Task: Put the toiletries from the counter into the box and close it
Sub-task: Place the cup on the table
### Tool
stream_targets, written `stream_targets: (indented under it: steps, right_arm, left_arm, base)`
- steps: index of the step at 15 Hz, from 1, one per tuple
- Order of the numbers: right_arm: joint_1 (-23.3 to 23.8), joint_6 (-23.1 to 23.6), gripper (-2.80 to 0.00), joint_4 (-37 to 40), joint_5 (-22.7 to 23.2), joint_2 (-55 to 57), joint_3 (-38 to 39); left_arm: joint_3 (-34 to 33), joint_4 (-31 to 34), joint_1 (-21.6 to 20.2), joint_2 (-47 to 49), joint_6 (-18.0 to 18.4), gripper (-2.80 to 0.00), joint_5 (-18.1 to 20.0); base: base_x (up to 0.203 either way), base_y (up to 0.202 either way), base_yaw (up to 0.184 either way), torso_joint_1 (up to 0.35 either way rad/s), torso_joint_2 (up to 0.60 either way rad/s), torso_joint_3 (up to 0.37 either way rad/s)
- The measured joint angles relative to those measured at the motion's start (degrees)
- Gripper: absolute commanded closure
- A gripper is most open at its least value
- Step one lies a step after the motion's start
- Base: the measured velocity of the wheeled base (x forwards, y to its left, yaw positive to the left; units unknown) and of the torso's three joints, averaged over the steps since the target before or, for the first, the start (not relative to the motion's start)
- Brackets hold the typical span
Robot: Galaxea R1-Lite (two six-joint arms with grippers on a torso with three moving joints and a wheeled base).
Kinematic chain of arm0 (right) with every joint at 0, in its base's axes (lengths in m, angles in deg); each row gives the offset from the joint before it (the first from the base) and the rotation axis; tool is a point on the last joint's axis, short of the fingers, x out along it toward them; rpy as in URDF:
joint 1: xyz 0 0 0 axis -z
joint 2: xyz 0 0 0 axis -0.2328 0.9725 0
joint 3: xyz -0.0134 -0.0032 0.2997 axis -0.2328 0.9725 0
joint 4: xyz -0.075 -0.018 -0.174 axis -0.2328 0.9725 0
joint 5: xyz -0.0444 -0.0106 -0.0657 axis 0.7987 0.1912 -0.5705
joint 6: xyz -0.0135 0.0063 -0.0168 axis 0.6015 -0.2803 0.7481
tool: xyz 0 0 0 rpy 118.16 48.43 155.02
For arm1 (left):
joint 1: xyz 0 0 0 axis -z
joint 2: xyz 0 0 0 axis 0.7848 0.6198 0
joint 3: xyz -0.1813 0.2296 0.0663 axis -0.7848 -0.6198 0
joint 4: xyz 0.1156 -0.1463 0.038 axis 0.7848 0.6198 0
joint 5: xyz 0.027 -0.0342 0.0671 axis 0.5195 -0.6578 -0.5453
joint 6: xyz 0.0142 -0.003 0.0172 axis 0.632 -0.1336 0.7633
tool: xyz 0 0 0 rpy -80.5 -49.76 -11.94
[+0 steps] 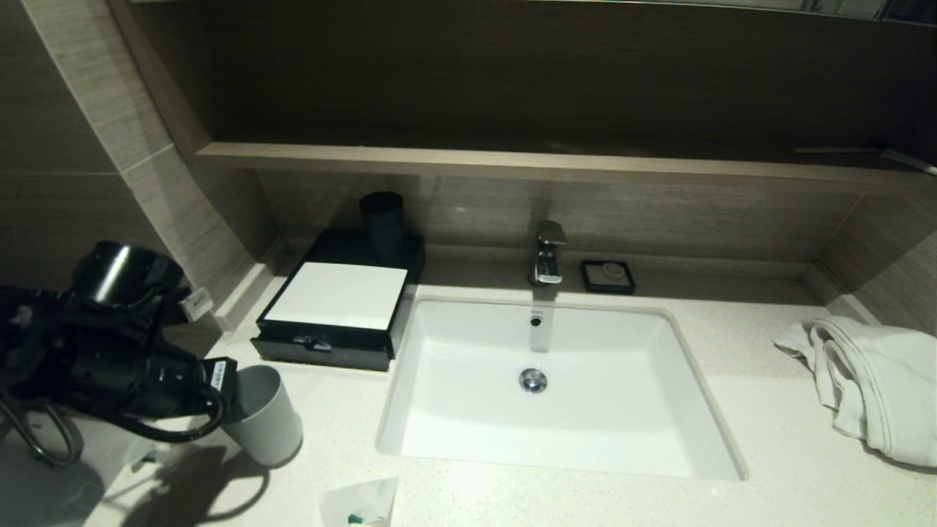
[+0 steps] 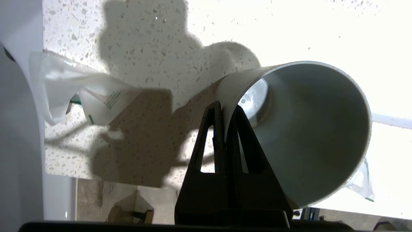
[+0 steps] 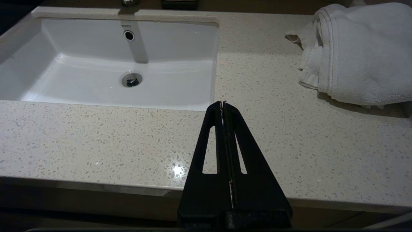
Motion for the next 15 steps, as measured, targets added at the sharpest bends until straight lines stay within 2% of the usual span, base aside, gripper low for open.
stream_targets:
  steps: [2,3,4,11,15]
  right_arm:
    - [0.00,0.02,0.00,0.00,0.00,0.00,0.00]
    - [0.00,0.00,0.00,0.00,0.00,0.00,0.00]
    - [0.00,0.02,0.00,-0.02,-0.02,0.00,0.00]
    - [0.00,0.00,0.00,-0.02,-0.02,0.00,0.00]
    - [0.00,0.00,0.00,-0.02,0.00,0.00,0.00]
  left_arm:
    - [-0.39,-1.34,0.01,0.40,-0.05,0.00,0.00]
    - [-0.42,-1.43,0.01,0.54,-0.05,-1.04,-0.02]
    - [-0.42,-1.43,0.00,0.73,-0.08,-2.80,-0.02]
    - [-0.38,-2.55,-0.05,1.27,-0.10,-2.80,-1.99]
    - [-0.49,-3.27,-0.07,-2.77,-0.21,-2.80,-1.66]
  base:
    - [0.000,0.000,0.000,0.000,0.00,0.000]
    - [0.000,0.000,0.000,0.000,0.00,0.000]
    - [0.000,0.000,0.000,0.000,0.00,0.000]
    - [0.000,0.000,0.000,0.000,0.00,0.000]
    - [0.000,0.000,0.000,0.000,0.00,0.000]
